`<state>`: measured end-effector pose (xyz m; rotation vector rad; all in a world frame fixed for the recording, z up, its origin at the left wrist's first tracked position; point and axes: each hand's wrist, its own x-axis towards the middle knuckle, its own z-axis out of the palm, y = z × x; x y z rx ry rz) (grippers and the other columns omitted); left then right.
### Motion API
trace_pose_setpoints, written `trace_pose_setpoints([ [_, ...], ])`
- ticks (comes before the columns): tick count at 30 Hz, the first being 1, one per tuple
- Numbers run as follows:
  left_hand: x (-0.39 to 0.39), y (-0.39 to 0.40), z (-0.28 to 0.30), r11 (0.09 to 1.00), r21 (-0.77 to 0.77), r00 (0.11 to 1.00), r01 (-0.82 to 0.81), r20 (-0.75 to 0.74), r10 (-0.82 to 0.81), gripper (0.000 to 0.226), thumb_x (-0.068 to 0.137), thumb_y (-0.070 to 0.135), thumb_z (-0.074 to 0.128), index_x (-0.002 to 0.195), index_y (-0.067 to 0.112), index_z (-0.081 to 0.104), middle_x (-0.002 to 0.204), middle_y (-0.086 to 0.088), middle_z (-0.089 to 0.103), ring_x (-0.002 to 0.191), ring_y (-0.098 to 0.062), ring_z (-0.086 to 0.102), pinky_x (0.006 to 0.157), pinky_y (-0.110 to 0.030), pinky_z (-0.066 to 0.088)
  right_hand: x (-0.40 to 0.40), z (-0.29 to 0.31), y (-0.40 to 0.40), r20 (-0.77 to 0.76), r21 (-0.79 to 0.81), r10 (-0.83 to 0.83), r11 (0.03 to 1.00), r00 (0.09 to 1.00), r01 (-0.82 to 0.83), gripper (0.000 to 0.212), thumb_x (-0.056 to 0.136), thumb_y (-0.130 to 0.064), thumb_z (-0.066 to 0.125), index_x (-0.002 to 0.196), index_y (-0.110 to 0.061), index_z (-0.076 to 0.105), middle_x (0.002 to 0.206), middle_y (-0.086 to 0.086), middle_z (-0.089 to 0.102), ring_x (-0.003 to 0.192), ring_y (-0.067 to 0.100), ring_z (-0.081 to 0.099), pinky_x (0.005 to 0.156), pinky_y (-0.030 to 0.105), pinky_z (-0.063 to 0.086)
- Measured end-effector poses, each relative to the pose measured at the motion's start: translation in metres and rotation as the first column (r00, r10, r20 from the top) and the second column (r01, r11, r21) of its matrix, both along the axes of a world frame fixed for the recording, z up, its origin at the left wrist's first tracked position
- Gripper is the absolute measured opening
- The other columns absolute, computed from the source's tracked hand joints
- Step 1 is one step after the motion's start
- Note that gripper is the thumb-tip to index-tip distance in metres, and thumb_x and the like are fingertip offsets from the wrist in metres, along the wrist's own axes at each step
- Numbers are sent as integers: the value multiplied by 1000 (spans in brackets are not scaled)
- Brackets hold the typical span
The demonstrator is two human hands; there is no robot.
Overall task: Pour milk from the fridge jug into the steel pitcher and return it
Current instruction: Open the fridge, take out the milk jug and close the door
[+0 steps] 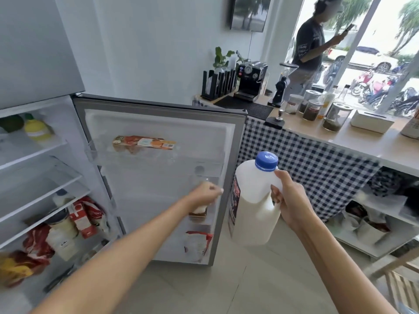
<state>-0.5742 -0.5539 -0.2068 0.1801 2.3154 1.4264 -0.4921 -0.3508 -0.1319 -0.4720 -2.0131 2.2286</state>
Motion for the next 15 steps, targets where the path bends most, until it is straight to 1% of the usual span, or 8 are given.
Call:
trace_pose_setpoints([
  [2, -24, 6, 38, 998, -49, 978, -42, -207, 31, 21, 95, 27, 52, 101, 12, 65, 95, -12, 63, 90, -22, 59, 84, -32, 46, -4, -6, 10, 13, -3, -10, 1000, 1000, 10, 27, 90, -34, 55, 84, -8, 52, 63, 6, 32, 51, 13, 30, 59, 20, 40],
  [4, -47, 13, 77, 986, -92, 910, -141, -404, 92, 32, 94, 28, 55, 119, 9, 63, 118, -8, 66, 111, -22, 60, 95, -27, 43, -8, -12, 17, 28, -3, -20, 1000, 999, 20, 27, 90, -35, 55, 86, -8, 51, 63, 5, 32, 52, 12, 30, 58, 20, 40],
  [6, -69, 21, 108, 969, -148, 819, -198, -568, 81, 43, 95, 31, 53, 131, 9, 54, 134, -7, 58, 124, -21, 54, 102, -27, 38, -11, -17, 23, 43, -8, -30, 1000, 999, 30, 28, 90, -36, 55, 88, -8, 50, 63, 5, 31, 52, 11, 30, 58, 19, 40],
  [8, -88, 25, 129, 946, -229, 743, -230, -669, 19, 51, 96, 33, 50, 140, 8, 44, 146, -9, 46, 135, -23, 42, 110, -31, 32, -14, -20, 28, 52, 1, -37, 999, 998, 37, 29, 90, -37, 55, 93, -9, 49, 63, 4, 28, 53, 11, 29, 60, 20, 41],
  [9, -98, 26, 135, 928, -288, 723, -238, -690, -28, 55, 97, 34, 48, 144, 7, 38, 151, -10, 38, 140, -24, 34, 114, -33, 27, -14, -21, 30, 56, 7, -39, 999, 998, 39, 29, 90, -37, 55, 94, -8, 48, 62, 3, 27, 54, 12, 29, 60, 20, 41],
  [11, -116, 25, 140, 862, -442, 723, -249, -677, -139, 62, 99, 38, 42, 150, 7, 25, 158, -11, 23, 147, -23, 19, 120, -37, 17, -16, -23, 33, 66, 9, -46, 999, 997, 45, 30, 91, -37, 54, 95, -8, 48, 62, 3, 25, 55, 12, 28, 62, 21, 41],
  [13, -130, 23, 139, 761, -592, 748, -267, -625, -223, 66, 100, 42, 36, 152, 6, 15, 160, -12, 13, 149, -23, 10, 122, -40, 10, -17, -24, 36, 75, 3, -49, 999, 996, 49, 30, 91, -36, 54, 92, -7, 48, 63, 3, 26, 56, 13, 27, 62, 22, 41],
  [15, -140, 18, 135, 684, -673, 776, -281, -579, -250, 69, 100, 45, 32, 153, 6, 9, 161, -12, 7, 149, -24, 5, 122, -41, 5, -17, -25, 38, 79, -3, -50, 999, 996, 50, 30, 91, -36, 54, 88, -8, 47, 64, 4, 26, 56, 13, 27, 62, 22, 40],
])
